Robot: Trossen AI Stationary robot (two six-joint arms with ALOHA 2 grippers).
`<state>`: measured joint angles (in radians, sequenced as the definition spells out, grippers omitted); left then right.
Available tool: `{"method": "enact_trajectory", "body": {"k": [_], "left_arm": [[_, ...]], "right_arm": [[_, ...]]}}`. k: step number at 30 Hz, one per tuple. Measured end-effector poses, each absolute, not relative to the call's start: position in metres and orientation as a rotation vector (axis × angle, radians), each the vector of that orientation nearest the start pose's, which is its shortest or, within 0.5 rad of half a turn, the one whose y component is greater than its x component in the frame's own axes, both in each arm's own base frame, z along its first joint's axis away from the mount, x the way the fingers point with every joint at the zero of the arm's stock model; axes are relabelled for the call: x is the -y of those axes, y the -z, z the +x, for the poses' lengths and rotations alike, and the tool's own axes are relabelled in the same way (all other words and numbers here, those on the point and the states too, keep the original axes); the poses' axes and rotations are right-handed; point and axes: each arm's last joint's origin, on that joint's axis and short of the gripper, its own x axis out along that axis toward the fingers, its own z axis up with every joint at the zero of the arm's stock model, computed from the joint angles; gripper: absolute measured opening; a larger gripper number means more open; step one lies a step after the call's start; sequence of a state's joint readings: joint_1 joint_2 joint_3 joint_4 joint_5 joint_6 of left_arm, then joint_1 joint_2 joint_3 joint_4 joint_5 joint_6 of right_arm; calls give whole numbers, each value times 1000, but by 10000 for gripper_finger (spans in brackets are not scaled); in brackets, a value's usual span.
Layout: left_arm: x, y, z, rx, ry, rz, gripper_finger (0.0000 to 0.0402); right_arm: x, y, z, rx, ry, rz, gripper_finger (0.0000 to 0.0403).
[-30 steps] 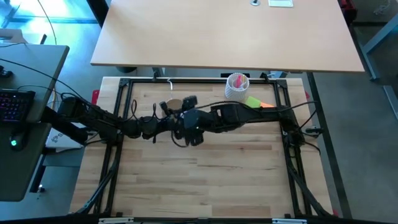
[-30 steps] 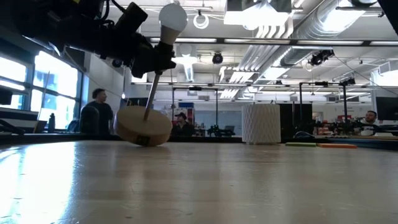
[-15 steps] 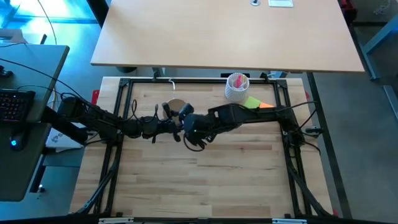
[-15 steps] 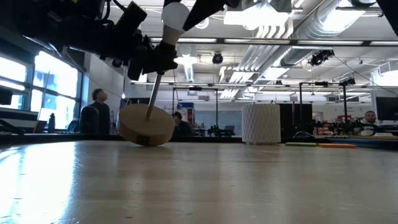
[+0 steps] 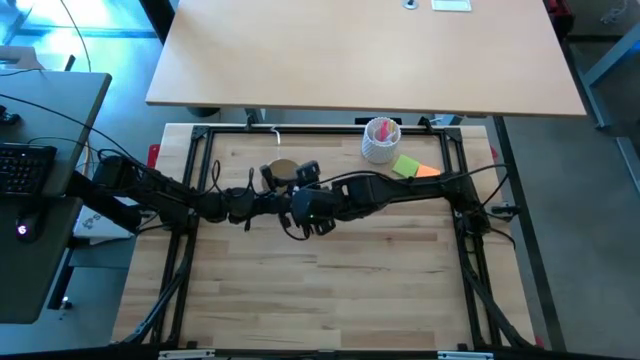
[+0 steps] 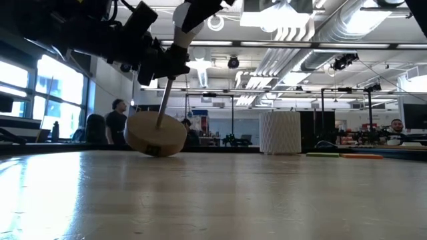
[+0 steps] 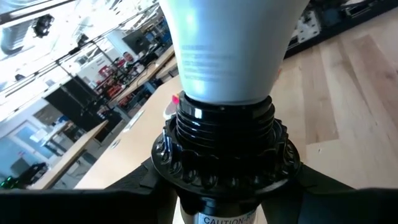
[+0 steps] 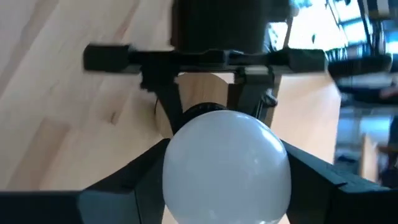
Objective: Screw lightbulb
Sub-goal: Insert the white lightbulb into the desk lamp
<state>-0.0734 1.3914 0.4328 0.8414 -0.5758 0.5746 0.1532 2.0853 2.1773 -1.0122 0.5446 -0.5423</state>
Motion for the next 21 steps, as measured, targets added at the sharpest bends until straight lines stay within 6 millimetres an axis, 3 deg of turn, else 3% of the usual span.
{"method": "enact_trajectory", "body": {"k": [4,9,15,21], "left_arm": [[2,-188,254,-242,-519,579,163],[0,-190,253,-241,-593,557,163],[-1,-189,252,-248,-607,554,163],[-1,-189,252,-247,-607,554,163]], "right_arm": [[-51,-344,445,-877,288,-560,236],[-43,-346,449,-701,590,-78,236],[-32,-346,451,-741,496,-96,243],[-22,-348,453,-758,435,-145,277]]}}
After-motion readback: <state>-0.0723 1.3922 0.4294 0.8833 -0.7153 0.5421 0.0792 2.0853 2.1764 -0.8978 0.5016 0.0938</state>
